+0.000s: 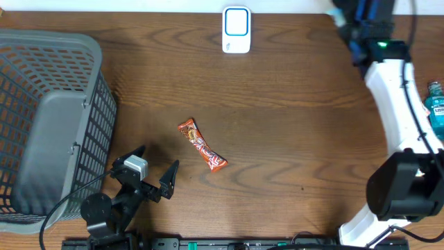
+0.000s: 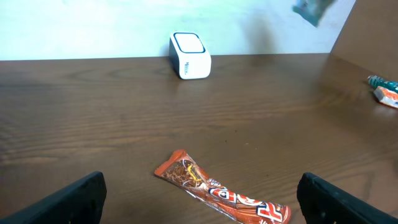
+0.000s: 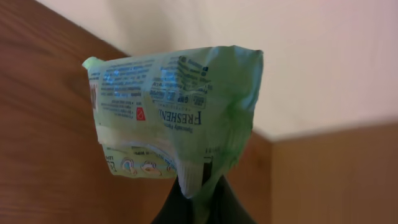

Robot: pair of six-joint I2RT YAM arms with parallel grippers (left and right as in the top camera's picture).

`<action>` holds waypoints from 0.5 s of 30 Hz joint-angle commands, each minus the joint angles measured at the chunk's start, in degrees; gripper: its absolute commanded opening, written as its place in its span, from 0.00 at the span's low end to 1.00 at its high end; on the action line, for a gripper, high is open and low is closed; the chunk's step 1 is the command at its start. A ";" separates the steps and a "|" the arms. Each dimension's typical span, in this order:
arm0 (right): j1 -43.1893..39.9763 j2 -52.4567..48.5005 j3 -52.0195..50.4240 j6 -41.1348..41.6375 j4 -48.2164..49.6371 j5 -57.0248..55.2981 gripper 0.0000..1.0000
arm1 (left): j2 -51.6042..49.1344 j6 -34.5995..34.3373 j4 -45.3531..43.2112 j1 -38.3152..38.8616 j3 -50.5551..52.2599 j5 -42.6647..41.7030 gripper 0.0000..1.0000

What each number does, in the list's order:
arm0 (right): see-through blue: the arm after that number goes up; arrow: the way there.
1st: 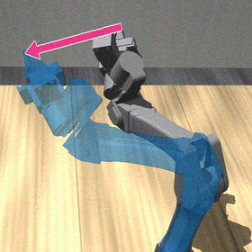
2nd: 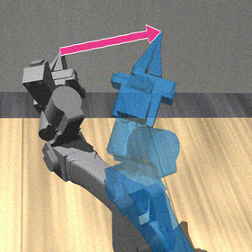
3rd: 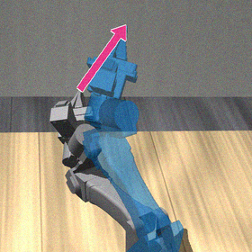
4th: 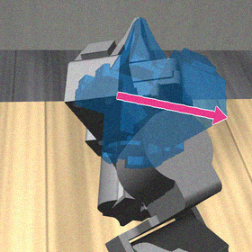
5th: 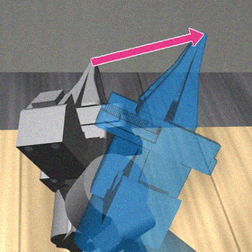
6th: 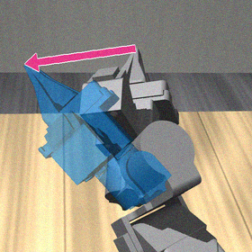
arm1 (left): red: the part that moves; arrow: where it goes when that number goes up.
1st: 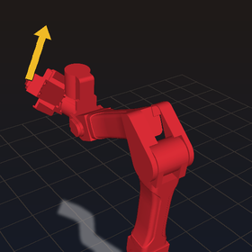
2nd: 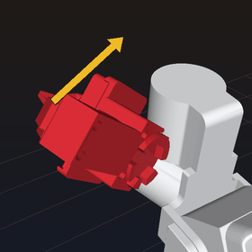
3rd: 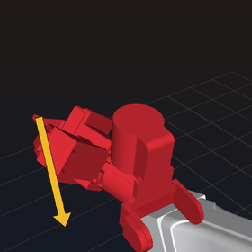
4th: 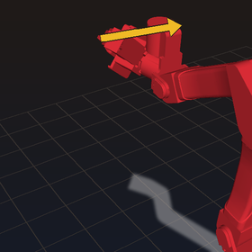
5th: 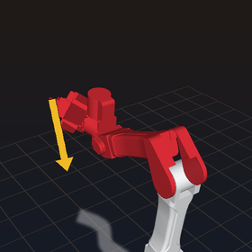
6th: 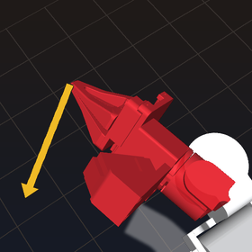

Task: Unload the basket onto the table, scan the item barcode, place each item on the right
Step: 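Carry the wipes pack right and drop it at the table's right edge, then move the right gripper to the red Top chocolate bar and grasp it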

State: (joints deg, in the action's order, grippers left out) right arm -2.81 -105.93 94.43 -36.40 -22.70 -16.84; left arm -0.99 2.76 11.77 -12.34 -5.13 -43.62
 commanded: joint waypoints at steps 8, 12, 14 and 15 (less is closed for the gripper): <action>-16.81 -5.35 -11.65 11.32 8.26 1.46 0.01 | 0.28 -0.28 1.27 -0.09 0.96 -0.76 0.98; -21.42 -7.54 -13.64 14.43 10.51 1.81 0.01 | 0.28 -0.28 1.27 -0.09 0.96 -0.76 0.98; -23.37 -8.50 -13.68 18.03 10.84 2.23 0.01 | 0.28 -0.28 1.27 -0.09 0.96 -0.76 0.98; -24.90 -8.98 -13.68 20.74 11.39 2.21 0.01 | 0.28 -0.31 1.27 -0.09 0.96 -0.76 0.98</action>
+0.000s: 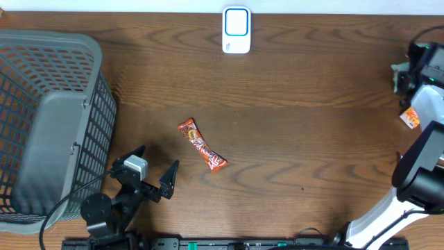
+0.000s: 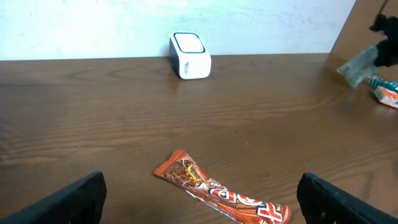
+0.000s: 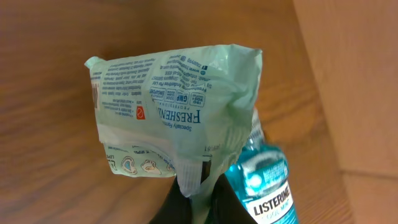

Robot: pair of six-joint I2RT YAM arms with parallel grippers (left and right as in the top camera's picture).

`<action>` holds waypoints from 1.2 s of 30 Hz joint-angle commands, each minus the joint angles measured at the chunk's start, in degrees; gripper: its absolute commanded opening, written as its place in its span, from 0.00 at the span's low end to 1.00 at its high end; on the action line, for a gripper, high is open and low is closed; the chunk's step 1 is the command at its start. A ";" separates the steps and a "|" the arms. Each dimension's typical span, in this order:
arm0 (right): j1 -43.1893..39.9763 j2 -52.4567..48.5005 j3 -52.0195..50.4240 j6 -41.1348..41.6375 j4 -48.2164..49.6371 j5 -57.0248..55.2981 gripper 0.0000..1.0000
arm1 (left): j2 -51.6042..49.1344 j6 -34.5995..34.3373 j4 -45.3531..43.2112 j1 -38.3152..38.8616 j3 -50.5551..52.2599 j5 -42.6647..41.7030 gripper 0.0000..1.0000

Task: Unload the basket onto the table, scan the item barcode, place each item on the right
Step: 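Move the right gripper to the red Top chocolate bar and grasp it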

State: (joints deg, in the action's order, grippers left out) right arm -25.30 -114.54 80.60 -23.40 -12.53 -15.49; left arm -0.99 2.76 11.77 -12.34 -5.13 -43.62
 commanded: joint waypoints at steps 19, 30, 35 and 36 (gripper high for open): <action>-7.08 3.28 0.20 21.53 4.24 13.90 0.99 | 0.28 -0.31 1.27 -0.09 0.96 -0.76 0.98; -1.18 13.29 0.20 50.25 6.78 58.84 0.99 | 0.28 -0.31 1.27 -0.09 0.96 -0.76 0.98; 8.35 13.16 0.17 51.93 4.11 62.42 0.99 | 0.28 -0.31 1.27 -0.09 0.96 -0.76 0.98; 10.58 13.16 0.17 51.32 3.72 62.38 0.99 | 0.28 -0.31 1.27 -0.09 0.96 -0.76 0.98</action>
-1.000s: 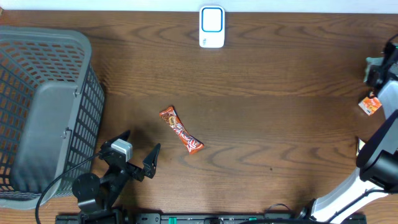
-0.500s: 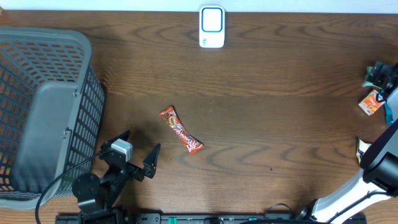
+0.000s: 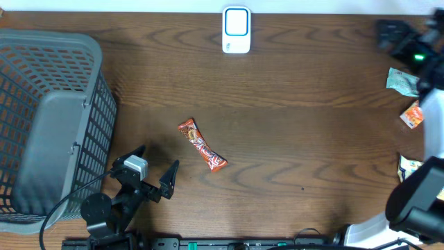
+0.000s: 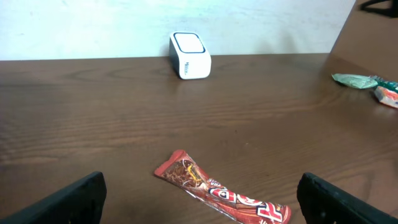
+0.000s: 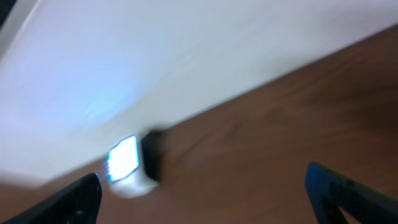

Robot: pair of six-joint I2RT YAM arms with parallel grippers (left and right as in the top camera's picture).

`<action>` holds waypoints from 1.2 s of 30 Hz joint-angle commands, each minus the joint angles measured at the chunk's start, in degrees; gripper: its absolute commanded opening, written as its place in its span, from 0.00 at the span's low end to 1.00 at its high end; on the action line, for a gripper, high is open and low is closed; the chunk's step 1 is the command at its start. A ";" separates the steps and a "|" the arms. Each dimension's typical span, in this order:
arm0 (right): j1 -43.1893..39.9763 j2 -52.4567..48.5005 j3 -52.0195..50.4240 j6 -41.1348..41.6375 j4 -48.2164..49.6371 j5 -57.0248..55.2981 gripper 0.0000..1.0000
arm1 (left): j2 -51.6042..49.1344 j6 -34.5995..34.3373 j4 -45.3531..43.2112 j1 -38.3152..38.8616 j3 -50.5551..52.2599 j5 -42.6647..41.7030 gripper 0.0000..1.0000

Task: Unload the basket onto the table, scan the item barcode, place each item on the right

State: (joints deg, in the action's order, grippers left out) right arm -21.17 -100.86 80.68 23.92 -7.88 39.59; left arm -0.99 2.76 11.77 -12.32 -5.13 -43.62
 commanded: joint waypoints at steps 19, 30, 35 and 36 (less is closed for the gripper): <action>57.44 -3.48 0.07 -33.86 -26.14 -29.83 0.99 | 0.28 -0.28 1.27 -0.11 0.96 -0.76 0.98; 66.77 -10.88 0.07 -30.95 -25.79 -31.52 0.94 | 0.28 -0.28 1.27 -0.11 0.96 -0.76 0.98; 69.31 -13.68 0.07 -30.18 -26.25 -30.62 0.94 | 0.28 -0.31 1.27 -0.11 0.96 -0.76 0.98; 69.72 -14.05 0.07 -30.18 -26.25 -30.42 0.93 | 0.28 -0.28 1.27 -0.11 0.96 -0.76 0.98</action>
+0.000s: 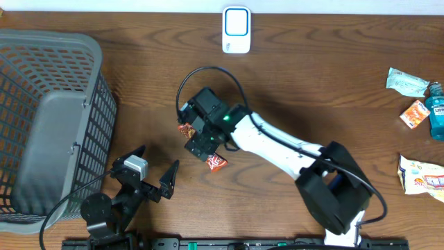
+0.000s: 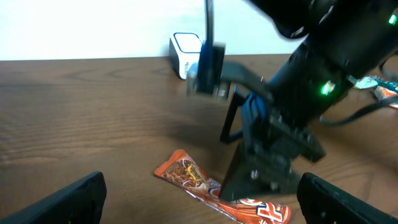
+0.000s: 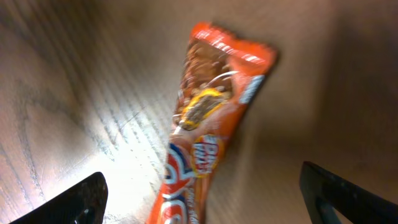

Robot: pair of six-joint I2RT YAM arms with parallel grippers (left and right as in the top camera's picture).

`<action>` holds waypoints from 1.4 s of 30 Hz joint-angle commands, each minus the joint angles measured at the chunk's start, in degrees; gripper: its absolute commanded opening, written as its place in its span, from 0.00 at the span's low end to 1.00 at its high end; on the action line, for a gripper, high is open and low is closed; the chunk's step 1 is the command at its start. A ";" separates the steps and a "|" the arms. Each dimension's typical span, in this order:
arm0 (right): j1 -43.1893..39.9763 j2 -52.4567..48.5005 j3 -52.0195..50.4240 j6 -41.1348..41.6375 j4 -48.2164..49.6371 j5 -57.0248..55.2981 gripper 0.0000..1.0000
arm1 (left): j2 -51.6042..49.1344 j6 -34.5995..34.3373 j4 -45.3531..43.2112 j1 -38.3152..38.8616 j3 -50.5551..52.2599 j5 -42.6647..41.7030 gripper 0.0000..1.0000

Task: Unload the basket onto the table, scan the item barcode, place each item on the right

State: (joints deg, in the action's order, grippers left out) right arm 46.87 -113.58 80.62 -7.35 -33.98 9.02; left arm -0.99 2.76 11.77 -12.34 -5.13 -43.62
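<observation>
An orange-red candy bar (image 1: pixel 217 163) lies flat near the table's middle, partly hidden overhead by my right gripper (image 1: pixel 203 136). In the right wrist view the candy bar (image 3: pixel 205 118) runs lengthwise between the two spread fingertips; the right gripper (image 3: pixel 208 200) is open just above it. From the left wrist view the candy bar (image 2: pixel 208 190) shows with the right gripper (image 2: pixel 267 168) standing over its far end. My left gripper (image 2: pixel 202 202) rests open and empty at the front left. The white scanner (image 1: pixel 236 29) with a blue face stands at the back edge.
A grey mesh basket (image 1: pixel 48 125) fills the left side. At the far right lie a green packet (image 1: pixel 406 81), a small orange pack (image 1: pixel 414 113), a blue mouthwash bottle (image 1: pixel 436 111) and a pale pouch (image 1: pixel 420 173).
My right arm has moved from the far back right corner to the table's middle. Its open gripper now hangs over the candy bar. The left arm is unchanged.
My right gripper first held a green packet up at the back right, then over the right edge by the mouthwash bottle. Later the packet lay on the table there and the gripper was open and empty. Now that gripper is open over the candy bar.
</observation>
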 commanded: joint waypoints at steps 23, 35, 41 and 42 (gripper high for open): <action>3.21 -7.85 0.15 1.14 0.46 -3.56 0.18 | 0.28 -0.28 1.27 -0.09 0.96 -0.76 0.98; -7.13 -4.48 11.04 -1.60 -18.08 37.24 0.01 | 0.28 -0.28 1.27 -0.09 0.96 -0.76 0.98; -15.76 -4.50 11.08 -1.53 -21.66 66.51 0.02 | 0.28 -0.28 1.27 -0.09 0.96 -0.76 0.98; -16.50 -4.50 11.08 2.27 -21.66 67.34 0.02 | 0.28 -0.31 1.27 -0.09 0.96 -0.76 0.98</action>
State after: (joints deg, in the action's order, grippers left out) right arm 32.45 -119.39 91.02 -9.02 -55.40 59.11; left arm -0.97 2.76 11.79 -12.34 -5.13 -43.62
